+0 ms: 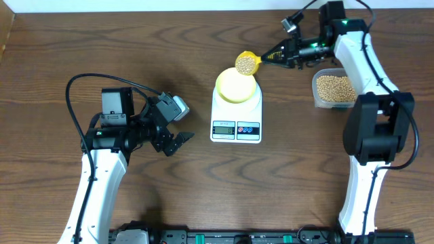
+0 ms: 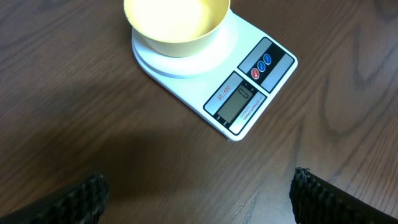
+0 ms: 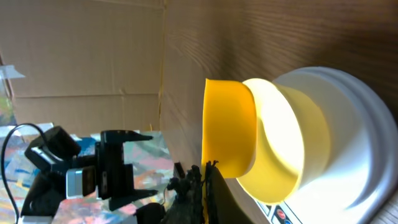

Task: Scoop item into bowl and weigh 50g on scale
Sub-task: 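Carry the filled scoop left over the yellow bowl on the scale, then tip the scoop to pour soybeans into the yellow bowl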

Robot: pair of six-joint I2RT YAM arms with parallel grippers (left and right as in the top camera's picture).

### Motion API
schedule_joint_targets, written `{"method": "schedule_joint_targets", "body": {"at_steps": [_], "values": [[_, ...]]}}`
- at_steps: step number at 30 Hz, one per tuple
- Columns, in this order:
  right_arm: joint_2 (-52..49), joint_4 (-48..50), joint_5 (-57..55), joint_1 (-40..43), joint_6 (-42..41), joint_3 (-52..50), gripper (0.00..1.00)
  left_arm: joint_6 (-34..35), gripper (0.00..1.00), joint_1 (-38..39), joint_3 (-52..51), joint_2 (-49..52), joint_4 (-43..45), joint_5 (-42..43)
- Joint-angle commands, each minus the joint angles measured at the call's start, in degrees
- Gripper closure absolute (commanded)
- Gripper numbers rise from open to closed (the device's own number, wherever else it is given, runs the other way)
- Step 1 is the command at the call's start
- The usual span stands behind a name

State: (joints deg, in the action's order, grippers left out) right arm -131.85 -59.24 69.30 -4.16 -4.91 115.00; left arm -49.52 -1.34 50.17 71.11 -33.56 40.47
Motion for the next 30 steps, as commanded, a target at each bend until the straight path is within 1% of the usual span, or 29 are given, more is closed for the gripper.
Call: {"method": "schedule_joint_targets", "body": {"at_steps": [1, 5, 9, 11, 15, 18, 21, 25, 30], "values": [[-0.7, 0.22, -1.7, -1.77, -3.23, 0.2, 0.99, 0.04, 0.05, -0.24, -0.35, -0.7, -0.02, 1.07], [-0.68, 0.2, -3.93, -3.56, -3.17, 1.18, 0.99, 0.07, 0.05, -0.24, -0.35, -0.7, -0.02, 1.07], [-0.68, -0.37, -9.09, -5.99, -3.19, 4.79, 0.99, 0.07, 0.05, -0.24, -0.35, -0.7, -0.02, 1.07], [-0.68, -1.07, -9.94, -6.51, -3.17, 6.78, 0.99, 0.07, 0.05, -0.24, -0.35, -0.7, -0.02, 1.07], [-0.68, -6.93, -13.62, -6.71, -1.16, 11.1, 0.99, 0.04, 0.05, -0.24, -0.35, -0.7, -0.02, 1.07], [-0.68, -13.88, -16.28, -6.71, 2.08, 14.86, 0.99, 0.04, 0.05, -0.24, -0.35, -0.7, -0.02, 1.05], [-0.68, -17.73, -19.54, -6.78, 3.74, 17.27, 0.99, 0.04, 0.05, -0.24, -0.35, -0.7, -0.02, 1.07], [-0.68, -18.38, -22.95, -7.02, 3.78, 18.08, 0.99, 0.07, 0.05, -0.24, -0.37, -0.7, -0.02, 1.07], [-0.68, -20.5, -32.63, -9.4, 5.44, 20.85, 0.99, 0.07, 0.05, -0.24, -0.35, -0.7, -0.02, 1.07]]}}
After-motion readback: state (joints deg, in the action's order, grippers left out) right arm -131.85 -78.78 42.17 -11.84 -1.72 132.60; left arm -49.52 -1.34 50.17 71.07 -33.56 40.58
